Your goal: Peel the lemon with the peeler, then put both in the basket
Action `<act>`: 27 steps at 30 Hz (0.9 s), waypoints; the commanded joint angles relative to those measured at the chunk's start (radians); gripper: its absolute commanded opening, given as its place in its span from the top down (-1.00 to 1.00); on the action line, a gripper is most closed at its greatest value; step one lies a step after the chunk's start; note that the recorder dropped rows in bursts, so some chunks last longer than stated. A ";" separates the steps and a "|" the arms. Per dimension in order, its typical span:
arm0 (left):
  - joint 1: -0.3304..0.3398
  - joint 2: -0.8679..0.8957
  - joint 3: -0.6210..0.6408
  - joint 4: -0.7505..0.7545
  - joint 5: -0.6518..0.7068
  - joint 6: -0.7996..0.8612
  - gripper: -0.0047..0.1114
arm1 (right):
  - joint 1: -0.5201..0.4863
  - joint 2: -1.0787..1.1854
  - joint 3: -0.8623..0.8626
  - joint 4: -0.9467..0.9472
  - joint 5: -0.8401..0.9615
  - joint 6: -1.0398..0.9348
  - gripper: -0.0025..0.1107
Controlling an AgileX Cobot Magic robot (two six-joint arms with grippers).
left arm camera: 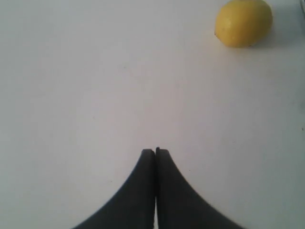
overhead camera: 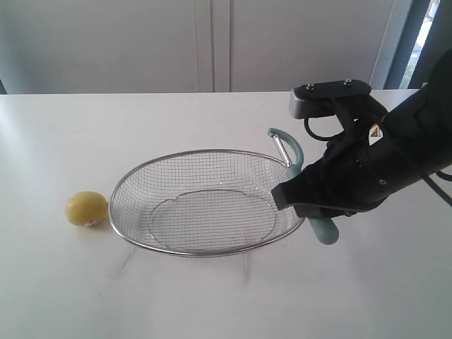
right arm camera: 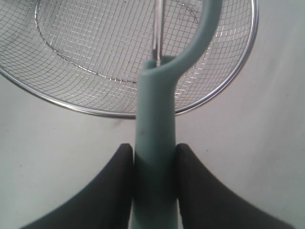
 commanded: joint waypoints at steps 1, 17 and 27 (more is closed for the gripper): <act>0.002 0.069 -0.019 -0.008 0.001 0.003 0.92 | -0.005 -0.009 0.003 0.005 -0.009 -0.012 0.96; 0.002 0.245 -0.027 -0.076 -0.138 0.098 0.92 | -0.005 -0.009 0.003 0.007 -0.011 -0.011 0.96; 0.002 0.436 -0.183 -0.210 -0.096 0.240 0.92 | -0.005 -0.009 0.003 0.007 -0.011 -0.011 0.96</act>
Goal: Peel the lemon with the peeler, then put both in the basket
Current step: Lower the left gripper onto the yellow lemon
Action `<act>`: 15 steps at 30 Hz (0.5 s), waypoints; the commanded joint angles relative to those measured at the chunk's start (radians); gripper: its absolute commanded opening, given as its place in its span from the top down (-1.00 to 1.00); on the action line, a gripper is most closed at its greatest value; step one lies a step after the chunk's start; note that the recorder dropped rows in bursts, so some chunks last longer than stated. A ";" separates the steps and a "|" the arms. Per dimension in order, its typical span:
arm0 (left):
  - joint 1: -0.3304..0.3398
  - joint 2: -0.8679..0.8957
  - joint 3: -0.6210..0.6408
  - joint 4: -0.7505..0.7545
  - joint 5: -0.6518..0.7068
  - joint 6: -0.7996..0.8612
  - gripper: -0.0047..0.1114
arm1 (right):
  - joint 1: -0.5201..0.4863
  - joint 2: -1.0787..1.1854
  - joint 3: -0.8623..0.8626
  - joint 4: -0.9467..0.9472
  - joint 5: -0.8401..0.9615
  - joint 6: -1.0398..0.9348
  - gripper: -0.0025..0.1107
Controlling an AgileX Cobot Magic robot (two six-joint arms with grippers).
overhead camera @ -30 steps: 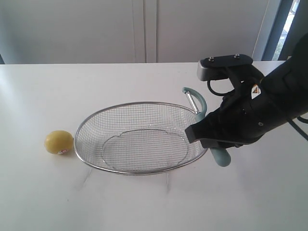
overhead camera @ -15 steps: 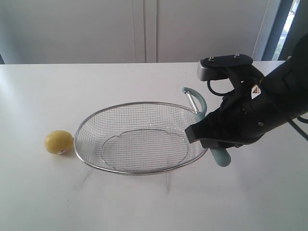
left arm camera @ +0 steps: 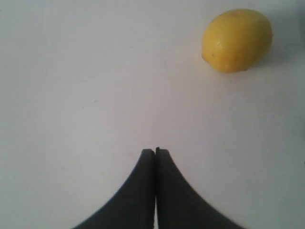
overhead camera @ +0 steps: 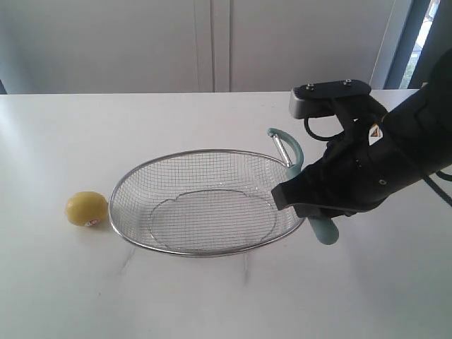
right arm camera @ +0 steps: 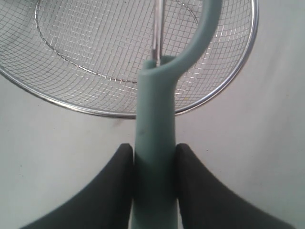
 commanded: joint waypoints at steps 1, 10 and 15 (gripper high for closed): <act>0.002 0.075 -0.060 -0.102 0.025 0.098 0.92 | -0.005 -0.009 0.003 0.006 -0.011 -0.011 0.96; 0.002 0.229 -0.156 -0.160 0.096 0.159 0.92 | -0.005 -0.009 0.003 0.006 -0.013 -0.012 0.96; 0.002 0.277 -0.202 -0.279 0.119 0.268 0.92 | -0.005 -0.009 0.003 0.006 -0.015 -0.012 0.96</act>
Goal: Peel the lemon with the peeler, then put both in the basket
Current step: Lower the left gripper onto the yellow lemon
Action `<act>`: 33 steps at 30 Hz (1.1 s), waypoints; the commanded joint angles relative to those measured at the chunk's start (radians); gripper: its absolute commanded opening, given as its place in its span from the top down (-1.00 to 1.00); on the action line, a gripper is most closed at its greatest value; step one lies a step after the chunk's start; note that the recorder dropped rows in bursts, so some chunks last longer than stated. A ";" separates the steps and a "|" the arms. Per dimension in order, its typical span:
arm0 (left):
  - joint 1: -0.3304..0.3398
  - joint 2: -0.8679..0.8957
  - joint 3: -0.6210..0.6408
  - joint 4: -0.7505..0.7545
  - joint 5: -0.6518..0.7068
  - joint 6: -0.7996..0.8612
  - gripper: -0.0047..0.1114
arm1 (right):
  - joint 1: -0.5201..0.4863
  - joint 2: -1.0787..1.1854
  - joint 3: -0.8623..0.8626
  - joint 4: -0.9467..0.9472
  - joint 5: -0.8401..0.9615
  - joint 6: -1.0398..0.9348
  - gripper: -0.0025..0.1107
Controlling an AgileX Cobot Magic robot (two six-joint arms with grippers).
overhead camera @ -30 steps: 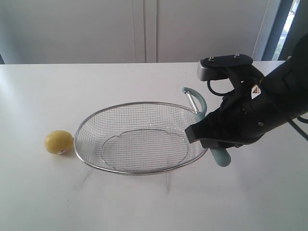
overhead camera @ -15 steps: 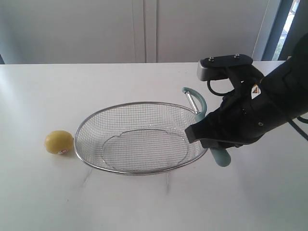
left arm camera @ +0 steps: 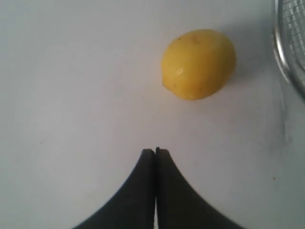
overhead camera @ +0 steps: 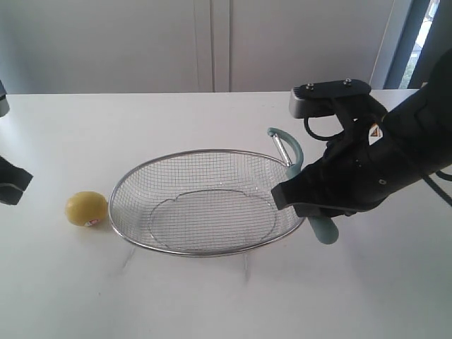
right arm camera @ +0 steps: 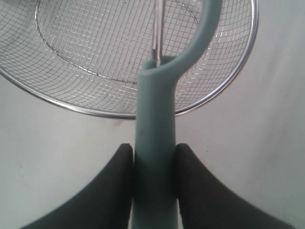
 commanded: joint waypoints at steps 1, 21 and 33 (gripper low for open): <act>0.002 0.034 -0.041 -0.105 0.048 0.097 0.92 | -0.005 -0.009 0.003 0.006 -0.007 -0.012 0.96; 0.002 0.106 -0.228 -0.164 0.152 0.226 0.92 | -0.005 -0.009 0.003 0.006 -0.009 -0.013 0.96; -0.009 0.201 -0.311 -0.177 0.174 0.232 0.92 | -0.005 -0.009 0.003 0.002 -0.030 -0.013 0.96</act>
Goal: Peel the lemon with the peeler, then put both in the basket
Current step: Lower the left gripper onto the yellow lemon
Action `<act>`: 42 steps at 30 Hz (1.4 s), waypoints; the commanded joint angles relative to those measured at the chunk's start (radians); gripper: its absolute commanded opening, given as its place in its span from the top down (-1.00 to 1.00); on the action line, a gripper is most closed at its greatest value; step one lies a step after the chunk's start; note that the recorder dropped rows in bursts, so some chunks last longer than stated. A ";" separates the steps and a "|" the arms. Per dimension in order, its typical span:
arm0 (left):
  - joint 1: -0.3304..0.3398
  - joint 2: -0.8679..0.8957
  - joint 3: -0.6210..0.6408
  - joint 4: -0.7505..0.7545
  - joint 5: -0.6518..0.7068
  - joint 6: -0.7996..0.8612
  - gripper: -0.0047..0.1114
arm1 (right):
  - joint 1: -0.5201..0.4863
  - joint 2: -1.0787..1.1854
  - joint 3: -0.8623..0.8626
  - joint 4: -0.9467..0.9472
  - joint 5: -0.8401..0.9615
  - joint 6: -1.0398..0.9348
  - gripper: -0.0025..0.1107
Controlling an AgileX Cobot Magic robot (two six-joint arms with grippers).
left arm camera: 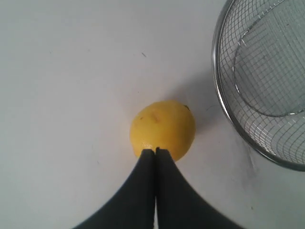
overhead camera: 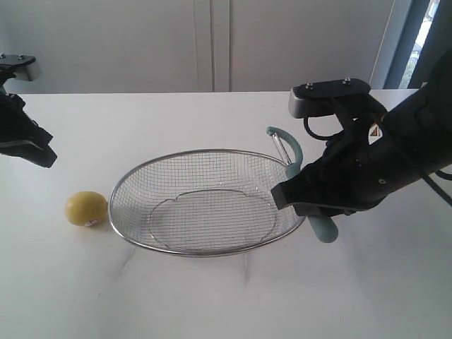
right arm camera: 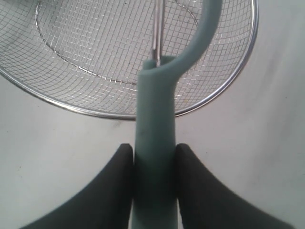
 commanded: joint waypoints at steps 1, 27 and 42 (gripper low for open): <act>-0.021 0.003 -0.013 -0.022 -0.007 0.053 0.92 | -0.005 -0.009 0.003 0.000 -0.022 -0.005 0.96; -0.097 0.083 -0.011 -0.011 -0.003 0.607 -0.44 | -0.005 -0.009 0.003 0.000 -0.020 -0.005 0.96; -0.097 0.234 -0.011 0.010 -0.079 0.793 -0.44 | -0.005 -0.009 0.003 0.000 -0.017 -0.023 0.96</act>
